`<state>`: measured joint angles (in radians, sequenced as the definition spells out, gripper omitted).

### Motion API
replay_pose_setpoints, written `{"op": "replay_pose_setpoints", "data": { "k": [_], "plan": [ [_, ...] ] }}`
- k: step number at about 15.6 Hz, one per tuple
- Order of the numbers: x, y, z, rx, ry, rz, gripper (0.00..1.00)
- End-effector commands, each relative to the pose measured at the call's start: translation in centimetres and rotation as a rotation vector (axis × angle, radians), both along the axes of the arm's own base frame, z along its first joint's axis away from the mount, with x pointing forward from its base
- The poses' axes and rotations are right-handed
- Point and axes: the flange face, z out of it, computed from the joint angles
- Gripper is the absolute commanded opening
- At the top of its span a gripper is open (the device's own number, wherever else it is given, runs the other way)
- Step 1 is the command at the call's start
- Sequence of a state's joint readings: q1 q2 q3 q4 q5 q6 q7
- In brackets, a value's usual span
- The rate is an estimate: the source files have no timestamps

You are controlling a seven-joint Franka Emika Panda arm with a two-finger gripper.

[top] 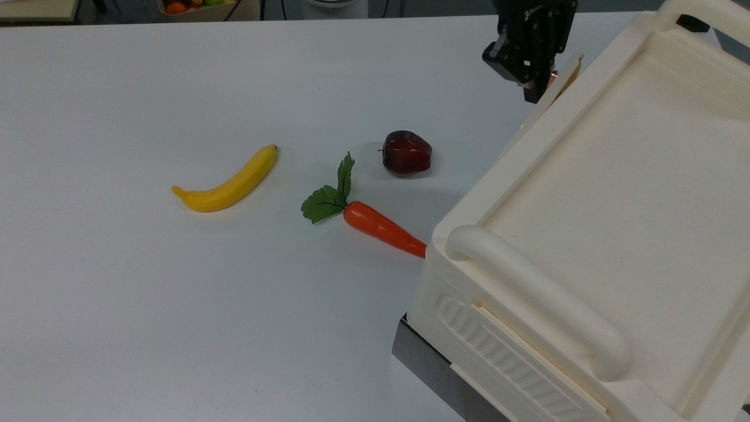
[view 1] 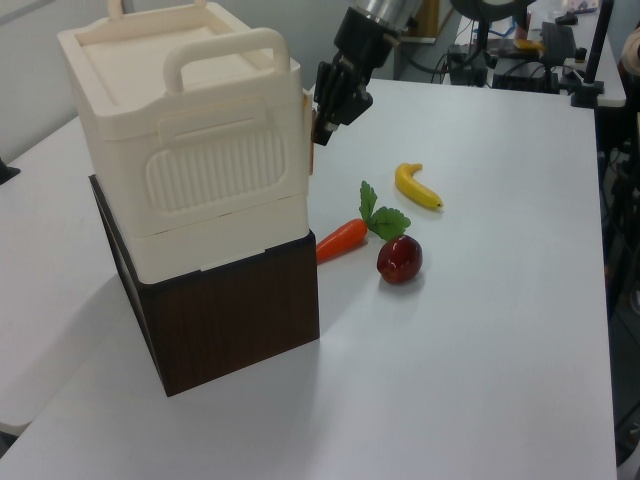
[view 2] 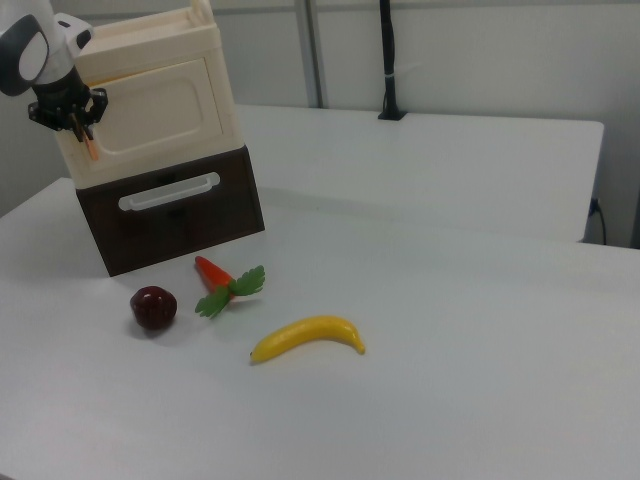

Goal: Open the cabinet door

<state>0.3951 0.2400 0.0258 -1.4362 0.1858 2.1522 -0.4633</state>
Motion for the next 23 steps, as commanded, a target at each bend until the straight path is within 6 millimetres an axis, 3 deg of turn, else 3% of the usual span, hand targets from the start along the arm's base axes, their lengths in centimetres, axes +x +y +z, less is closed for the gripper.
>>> {"op": "replay_pose_setpoints", "data": {
  "k": [1, 4, 7, 8, 9, 12, 15, 20, 23],
  "plan": [
    [-0.8, -1.0, -0.7, -0.019, 0.080, -0.008, 0.11],
    [-0.5, -3.0, -0.8, -0.032, 0.121, -0.031, 0.19],
    [-0.6, -6.0, -0.2, -0.044, 0.185, -0.061, 0.45],
    [-0.9, -6.5, 0.0, -0.053, 0.206, -0.062, 0.59],
    [-1.4, -7.0, 0.4, -0.060, 0.225, -0.063, 0.66],
    [-3.6, -9.0, 2.9, -0.080, 0.281, -0.094, 0.88],
    [-5.7, -10.1, 6.0, -0.070, 0.280, -0.131, 0.99],
    [-6.9, -8.0, 9.7, 0.005, 0.237, -0.246, 1.00],
    [-7.4, -4.1, 11.5, 0.065, 0.125, -0.212, 1.00]
  ]
}}
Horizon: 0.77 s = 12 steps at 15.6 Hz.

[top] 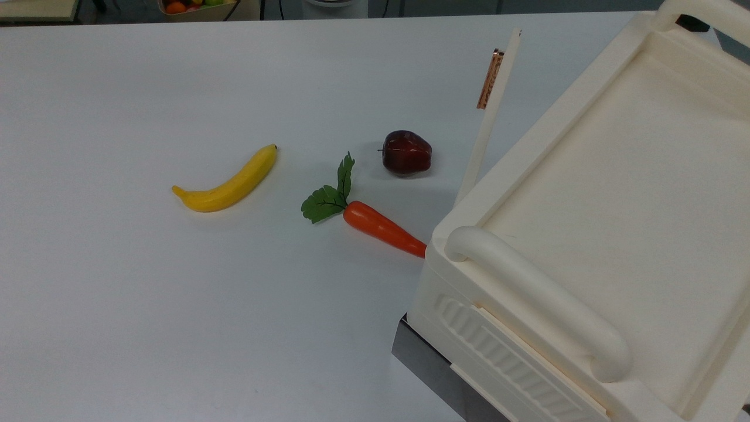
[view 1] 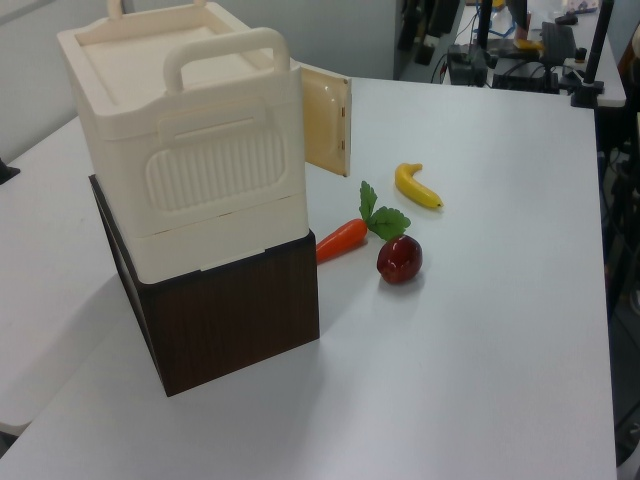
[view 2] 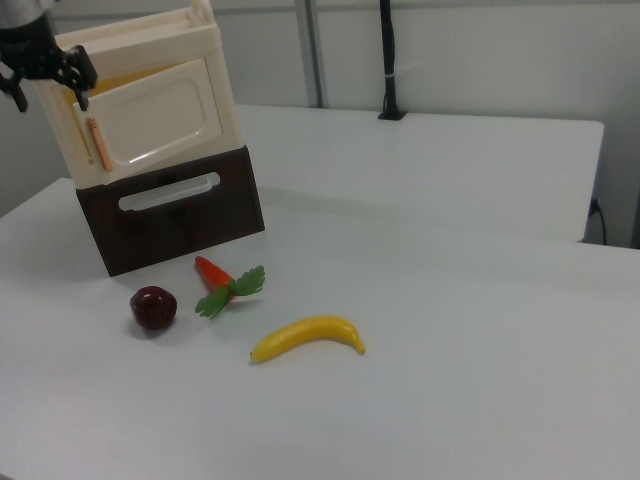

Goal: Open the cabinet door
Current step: 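Pull the door edge outward, swinging it on its hinge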

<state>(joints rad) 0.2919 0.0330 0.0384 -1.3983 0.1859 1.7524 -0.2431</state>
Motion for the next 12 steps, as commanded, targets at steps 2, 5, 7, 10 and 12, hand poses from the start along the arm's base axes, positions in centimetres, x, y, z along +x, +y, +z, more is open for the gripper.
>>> {"op": "replay_pose_setpoints", "data": {
  "k": [2, 5, 7, 10, 12],
  "plan": [
    [-0.4, 5.8, 1.5, 0.054, -0.154, -0.005, 1.00],
    [0.7, 8.2, 0.2, 0.044, -0.220, -0.017, 1.00],
    [1.7, 8.8, -1.0, 0.037, -0.241, -0.019, 1.00],
    [2.6, 8.7, -2.1, 0.037, -0.247, -0.027, 1.00],
    [3.4, 8.5, -3.5, 0.025, -0.228, -0.034, 1.00]
  ]
}}
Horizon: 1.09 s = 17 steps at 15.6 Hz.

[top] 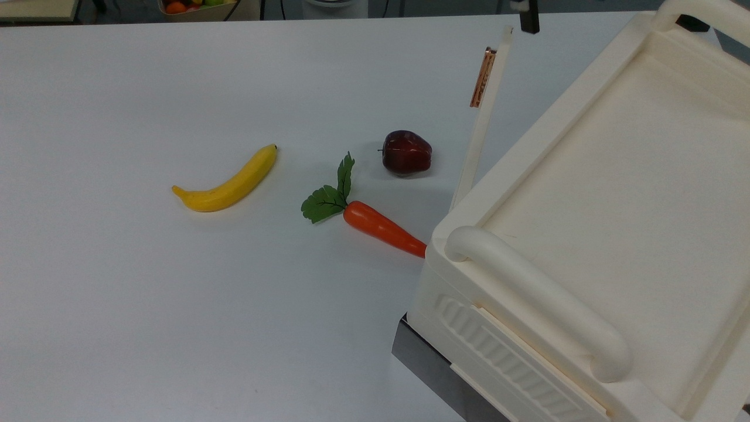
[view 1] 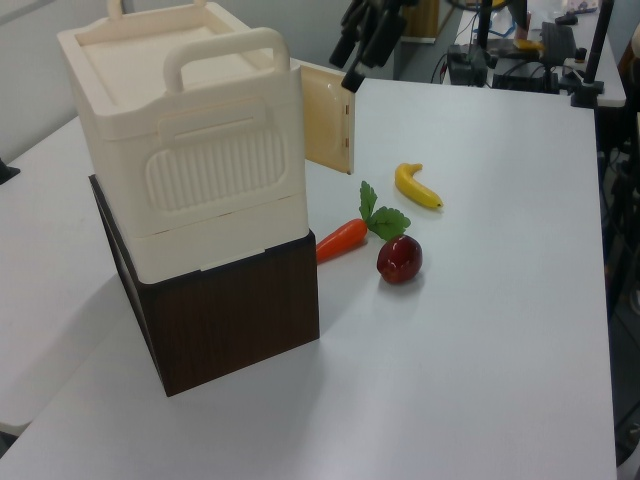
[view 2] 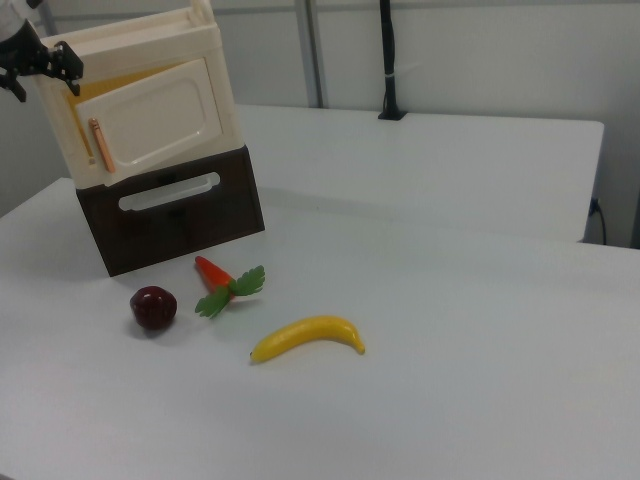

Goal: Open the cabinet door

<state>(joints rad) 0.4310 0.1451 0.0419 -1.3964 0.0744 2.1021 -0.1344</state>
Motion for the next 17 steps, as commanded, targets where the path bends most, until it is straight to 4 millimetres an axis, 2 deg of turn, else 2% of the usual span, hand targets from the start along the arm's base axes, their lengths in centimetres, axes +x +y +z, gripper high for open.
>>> {"op": "replay_pose_setpoints", "data": {
  "k": [1, 3, 6, 10, 12, 14, 17],
  "plan": [
    [0.9, -0.8, -1.1, -0.012, 0.001, -0.027, 1.00],
    [1.5, -1.9, -1.4, -0.016, 0.006, -0.046, 1.00],
    [2.7, -5.1, -1.2, -0.017, 0.009, -0.097, 1.00],
    [4.5, -11.4, -0.5, -0.020, -0.003, -0.196, 1.00],
    [5.1, -13.7, -0.5, -0.044, -0.011, -0.225, 1.00],
    [5.4, -15.0, -0.6, -0.049, -0.006, -0.245, 1.00],
    [5.3, -15.2, -1.0, -0.056, 0.020, -0.252, 1.00]
  ]
}}
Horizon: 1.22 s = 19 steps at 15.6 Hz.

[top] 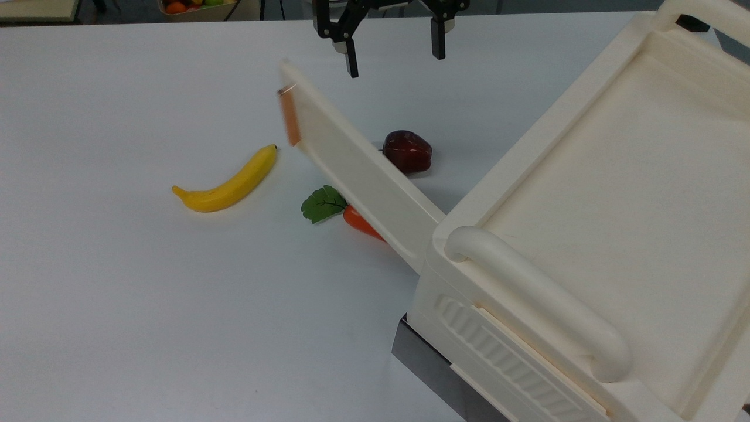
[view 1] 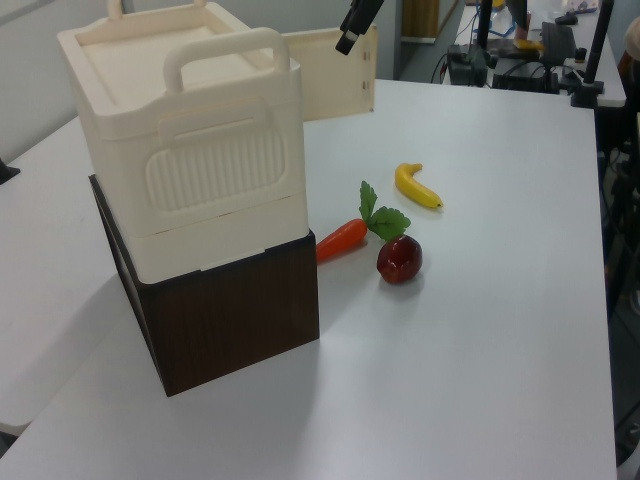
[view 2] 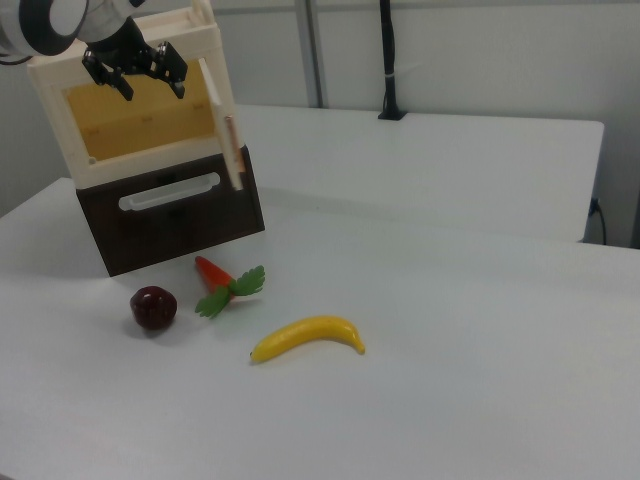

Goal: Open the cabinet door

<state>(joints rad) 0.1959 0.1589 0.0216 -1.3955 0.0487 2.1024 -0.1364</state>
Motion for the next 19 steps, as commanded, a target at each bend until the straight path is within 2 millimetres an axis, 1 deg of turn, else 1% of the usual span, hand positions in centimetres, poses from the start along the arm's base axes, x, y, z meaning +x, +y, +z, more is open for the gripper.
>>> {"op": "replay_pose_setpoints", "data": {
  "k": [1, 3, 4, 8, 9, 10, 12, 14, 16, 18, 19],
  "plan": [
    [-0.8, -0.3, -0.5, -0.026, 0.047, -0.005, 1.00],
    [-1.0, -0.7, -1.3, -0.033, 0.102, -0.014, 1.00],
    [-1.2, -0.9, -2.0, -0.036, 0.142, -0.026, 1.00],
    [-2.0, -3.3, -4.3, -0.036, 0.291, -0.127, 1.00],
    [-2.6, -4.1, -5.2, -0.042, 0.354, -0.158, 1.00],
    [-3.2, -4.5, -5.1, -0.044, 0.382, -0.179, 1.00],
    [-3.8, -5.6, -6.2, -0.050, 0.442, -0.245, 1.00],
    [-4.0, -5.7, -6.7, -0.056, 0.471, -0.285, 1.00],
    [-4.5, -6.1, -7.9, -0.077, 0.527, -0.293, 1.00],
    [-4.8, -6.5, -8.4, -0.095, 0.560, -0.300, 1.00],
    [-4.8, -7.5, -8.5, -0.112, 0.568, -0.318, 1.00]
  ]
}}
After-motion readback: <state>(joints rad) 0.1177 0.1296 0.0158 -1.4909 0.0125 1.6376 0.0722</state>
